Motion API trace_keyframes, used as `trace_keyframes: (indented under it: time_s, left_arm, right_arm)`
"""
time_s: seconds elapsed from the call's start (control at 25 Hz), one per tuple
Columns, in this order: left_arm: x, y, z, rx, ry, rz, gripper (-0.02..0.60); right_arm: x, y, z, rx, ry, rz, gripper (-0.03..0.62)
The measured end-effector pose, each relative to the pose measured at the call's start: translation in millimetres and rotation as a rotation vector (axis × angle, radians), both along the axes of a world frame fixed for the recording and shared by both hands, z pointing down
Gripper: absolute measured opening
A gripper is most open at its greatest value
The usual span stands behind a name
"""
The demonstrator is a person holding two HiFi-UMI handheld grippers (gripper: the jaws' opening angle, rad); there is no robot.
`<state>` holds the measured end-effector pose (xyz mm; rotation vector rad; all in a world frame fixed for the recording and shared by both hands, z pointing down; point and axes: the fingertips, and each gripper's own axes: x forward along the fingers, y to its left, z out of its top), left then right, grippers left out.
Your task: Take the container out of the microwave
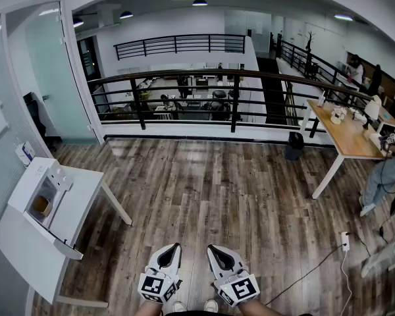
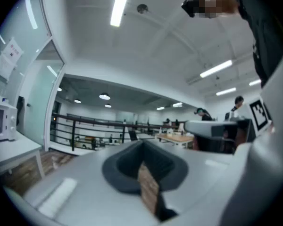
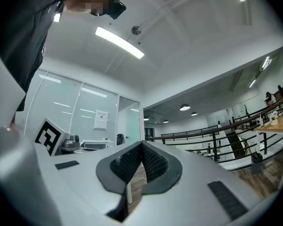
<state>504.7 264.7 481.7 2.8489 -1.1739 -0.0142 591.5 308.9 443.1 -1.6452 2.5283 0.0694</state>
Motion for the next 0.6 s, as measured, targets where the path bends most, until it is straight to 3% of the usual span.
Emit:
trace_keyframes:
  time_s: [0.4,0.6]
  left_arm:
    - [-51,-12,-8,0.030,-0.005,-0.037,0.005]
    - [-67,-16,-10,0.036,0.017,-0.032,0.005]
  right_arm:
    - [-36,-17,-11,0.018,0.053,0.022,-0.006]
    - [-59,-21,-20,0.052,0.039,-0.020,-0.006]
